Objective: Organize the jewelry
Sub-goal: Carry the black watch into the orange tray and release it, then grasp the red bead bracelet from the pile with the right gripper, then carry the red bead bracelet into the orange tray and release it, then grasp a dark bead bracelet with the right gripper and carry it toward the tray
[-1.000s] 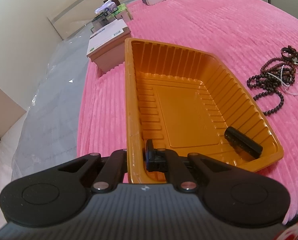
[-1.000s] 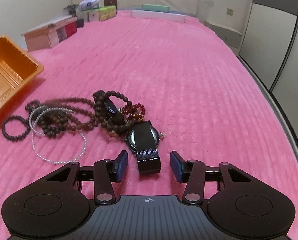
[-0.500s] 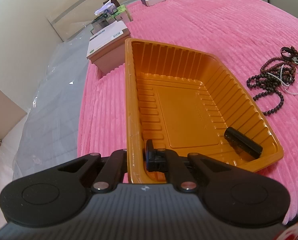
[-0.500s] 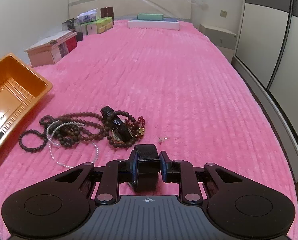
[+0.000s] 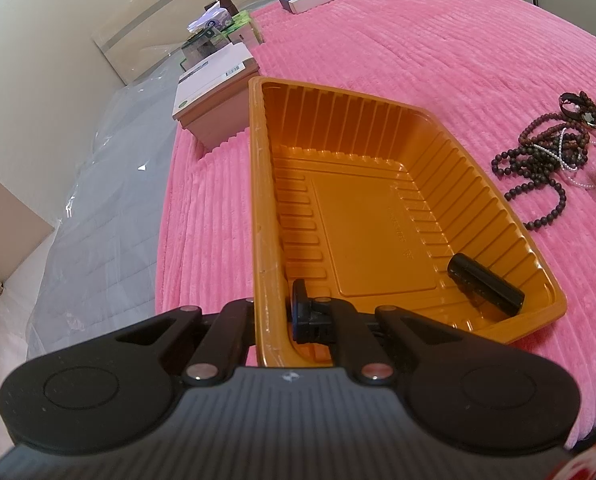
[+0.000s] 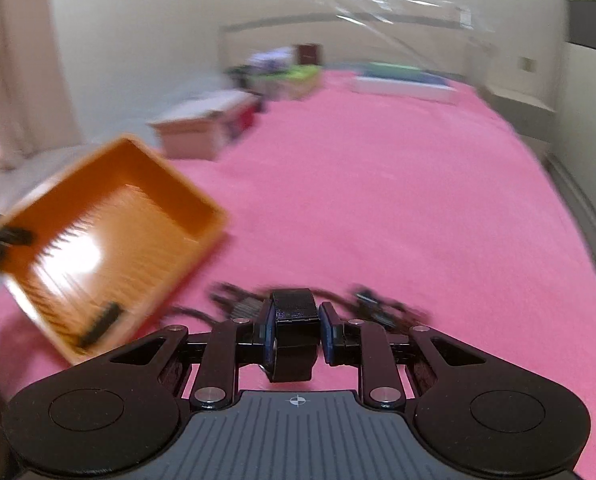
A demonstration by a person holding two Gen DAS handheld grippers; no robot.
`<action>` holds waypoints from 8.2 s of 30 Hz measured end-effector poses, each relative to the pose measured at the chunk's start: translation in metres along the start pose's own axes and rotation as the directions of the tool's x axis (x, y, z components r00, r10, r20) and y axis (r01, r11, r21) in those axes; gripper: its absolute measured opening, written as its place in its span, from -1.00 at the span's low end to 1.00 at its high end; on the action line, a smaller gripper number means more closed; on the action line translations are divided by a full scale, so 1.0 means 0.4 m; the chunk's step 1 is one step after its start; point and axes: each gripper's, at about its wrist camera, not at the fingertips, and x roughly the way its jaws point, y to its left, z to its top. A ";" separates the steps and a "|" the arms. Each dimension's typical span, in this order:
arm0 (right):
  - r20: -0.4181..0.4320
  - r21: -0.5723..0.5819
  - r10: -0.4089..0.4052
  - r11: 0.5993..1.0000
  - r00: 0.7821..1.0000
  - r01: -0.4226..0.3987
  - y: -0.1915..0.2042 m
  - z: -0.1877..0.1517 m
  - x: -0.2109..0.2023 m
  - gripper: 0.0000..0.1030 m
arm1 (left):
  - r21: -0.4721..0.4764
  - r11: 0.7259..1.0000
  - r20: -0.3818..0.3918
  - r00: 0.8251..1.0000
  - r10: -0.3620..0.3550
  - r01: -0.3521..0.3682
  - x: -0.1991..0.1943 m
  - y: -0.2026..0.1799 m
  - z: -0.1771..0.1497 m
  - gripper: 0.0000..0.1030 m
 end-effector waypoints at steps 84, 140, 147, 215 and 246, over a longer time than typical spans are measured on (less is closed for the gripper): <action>0.010 -0.087 -0.299 0.950 0.954 0.299 -0.143 -0.135 0.103 -0.88 | -0.017 1.000 -0.013 1.000 -0.002 0.001 0.007 0.004 0.000 -0.95; -0.013 0.156 -0.246 0.957 0.969 0.245 -0.263 -0.224 -0.035 -0.79 | -0.013 1.000 -0.012 1.000 0.010 -0.010 -0.001 -0.003 0.001 -0.95; 0.026 0.145 -0.227 0.964 0.973 0.221 -0.243 -0.193 -0.070 -0.84 | -0.013 1.000 -0.010 1.000 0.008 -0.008 -0.001 -0.003 0.000 -0.95; 0.006 0.258 -0.164 0.953 0.986 0.157 -0.123 -0.205 -0.017 -0.21 | -0.023 1.000 0.010 1.000 -0.008 0.009 -0.007 -0.001 -0.015 -0.94; -0.053 0.182 -0.387 0.902 0.920 0.390 -0.293 -0.249 -0.015 -0.87 | -0.017 1.000 -0.002 1.000 -0.001 0.001 -0.005 -0.007 -0.014 -0.94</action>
